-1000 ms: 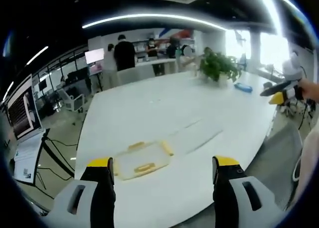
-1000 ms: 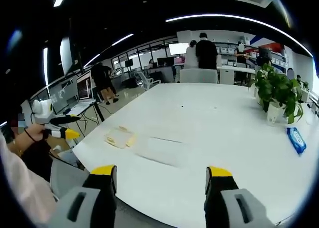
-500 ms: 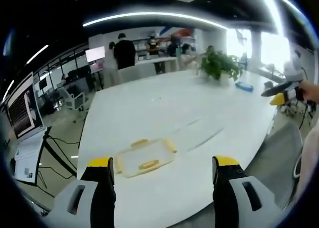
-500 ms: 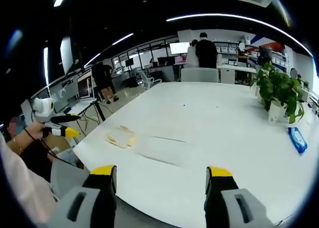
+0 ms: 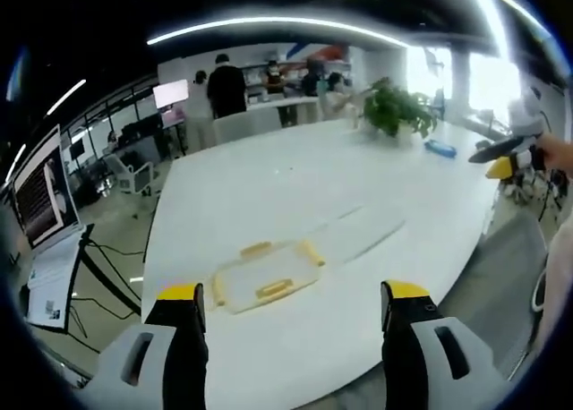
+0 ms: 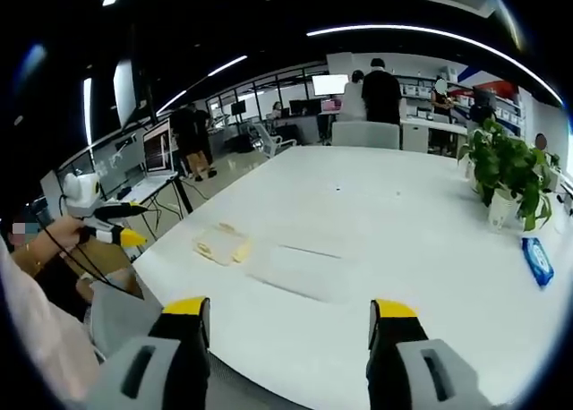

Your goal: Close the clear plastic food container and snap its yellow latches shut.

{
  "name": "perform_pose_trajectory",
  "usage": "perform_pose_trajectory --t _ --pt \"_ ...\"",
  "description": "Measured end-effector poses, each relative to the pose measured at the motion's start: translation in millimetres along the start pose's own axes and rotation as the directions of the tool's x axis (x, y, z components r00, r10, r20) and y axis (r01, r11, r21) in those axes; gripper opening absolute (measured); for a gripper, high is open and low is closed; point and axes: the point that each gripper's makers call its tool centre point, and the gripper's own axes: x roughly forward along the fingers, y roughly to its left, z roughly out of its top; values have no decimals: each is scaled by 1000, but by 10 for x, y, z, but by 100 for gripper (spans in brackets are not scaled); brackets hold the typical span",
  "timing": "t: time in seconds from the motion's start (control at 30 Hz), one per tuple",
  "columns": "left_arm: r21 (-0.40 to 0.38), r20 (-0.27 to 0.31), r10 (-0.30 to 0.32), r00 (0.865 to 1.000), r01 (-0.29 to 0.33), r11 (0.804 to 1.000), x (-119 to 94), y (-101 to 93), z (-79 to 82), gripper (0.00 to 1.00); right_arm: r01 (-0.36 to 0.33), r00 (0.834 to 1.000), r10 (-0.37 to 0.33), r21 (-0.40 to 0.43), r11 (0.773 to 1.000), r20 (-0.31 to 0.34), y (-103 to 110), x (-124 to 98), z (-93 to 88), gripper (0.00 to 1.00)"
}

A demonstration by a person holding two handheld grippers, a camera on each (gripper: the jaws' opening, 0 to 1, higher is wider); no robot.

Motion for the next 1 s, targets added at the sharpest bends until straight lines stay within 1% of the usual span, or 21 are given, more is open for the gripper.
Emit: perform_pose_trajectory --t 0.03,0.07,0.1,0.23,0.33,0.4,0.47,0.63,0.77,1.0 --pt "-18 7 -10 1000 10 1000 1 -7 9 79 -2 1000 2 -3 1000 -2 10 13 -4 71" --pt "-88 56 -38 998 43 995 12 -52 79 78 -5 1000 5 -11 1000 -5 35 33 -8 71" --pt "-101 69 -46 997 52 993 14 -53 90 78 -7 1000 6 -12 1000 -6 44 43 -9 71" --pt "-67 34 -28 999 30 997 47 -6 15 78 -14 1000 14 -11 1000 -15 86 101 -14 71" --pt "-9 -10 -18 1000 18 1000 80 30 -62 78 -20 1000 19 -14 1000 -22 104 143 -16 71" --pt "-7 -11 -22 1000 22 1000 109 48 -77 79 -26 999 25 -19 999 -23 122 192 5 71" --pt "-33 -5 -31 1000 31 999 134 78 -83 78 -28 999 28 -33 999 -27 141 230 33 71" --pt "-53 -6 -36 999 36 998 210 147 -95 78 -33 999 31 -53 998 -32 163 307 94 71" --pt "-22 -23 -65 998 64 998 275 144 -106 77 -46 998 42 -74 996 -51 188 375 94 70" --pt "-4 -38 -72 997 72 997 385 215 -130 77 -69 996 62 -100 993 -69 246 530 131 70"
